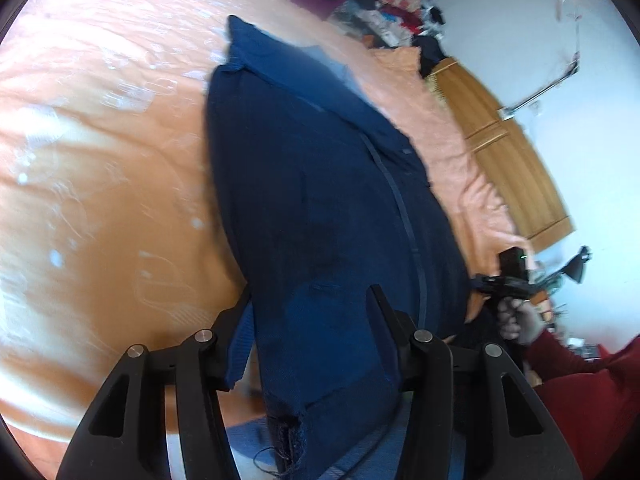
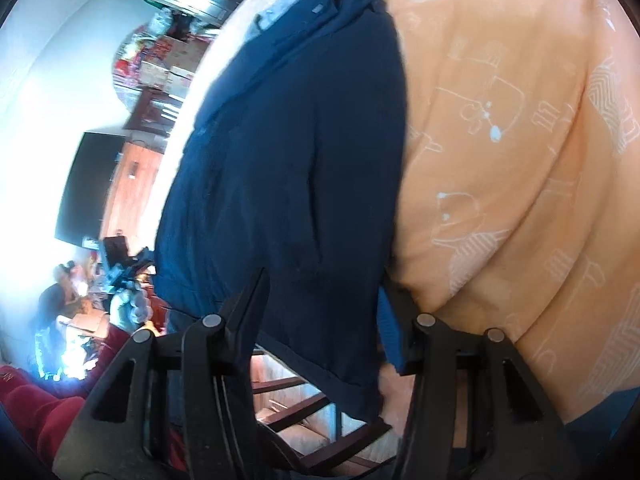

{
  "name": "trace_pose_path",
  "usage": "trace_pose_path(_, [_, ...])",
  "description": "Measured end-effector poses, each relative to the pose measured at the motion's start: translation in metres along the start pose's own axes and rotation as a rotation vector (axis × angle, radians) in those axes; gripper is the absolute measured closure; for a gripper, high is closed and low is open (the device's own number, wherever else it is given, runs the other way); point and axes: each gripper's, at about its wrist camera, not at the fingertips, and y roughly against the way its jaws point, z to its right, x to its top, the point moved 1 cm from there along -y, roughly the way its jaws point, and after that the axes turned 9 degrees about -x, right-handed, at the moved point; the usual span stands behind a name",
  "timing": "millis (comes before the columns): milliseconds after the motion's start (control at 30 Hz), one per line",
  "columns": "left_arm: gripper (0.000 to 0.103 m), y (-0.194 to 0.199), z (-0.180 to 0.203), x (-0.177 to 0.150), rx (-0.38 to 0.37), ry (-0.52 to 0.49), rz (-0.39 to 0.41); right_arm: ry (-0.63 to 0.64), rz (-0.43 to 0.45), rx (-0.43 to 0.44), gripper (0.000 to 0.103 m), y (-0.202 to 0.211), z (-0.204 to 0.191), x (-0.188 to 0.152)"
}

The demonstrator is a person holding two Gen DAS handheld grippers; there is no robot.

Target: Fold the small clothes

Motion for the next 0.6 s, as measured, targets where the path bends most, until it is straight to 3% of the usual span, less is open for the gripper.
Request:
trace_pose_path(167, [0.054,-0.005,-0.012,-0.003,-0.037,0.05,0.028,-0.005,0.006,0.019,0.053,-0.006,-0.004,0.003])
trace_pose_path(400, [0.062,-0.013,-0.009,-0.008,-0.103,0.037,-0.011,0.027,-0.049,0.055,0.055,-0.024,-0.018,-0.001])
trace_pose_path(467, [0.064,-0.017,-0.012,-0.008,-0.06,0.036,-0.025,0.04,-0.052,0.042,0.055,-0.026,-0.021,0.0])
trace_pose_path(533, [0.084,-0.023,-0.02,-0.01,-0.005,0.037,-0.048,0.05,-0.077,0.007,0.056,-0.035,-0.02,0.0])
trace_pose_path(600, [0.085,-0.022,-0.02,-0.01,-0.003,0.04,-0.037,0.087,-0.078,-0.044,0.063,-0.038,-0.028,-0.001])
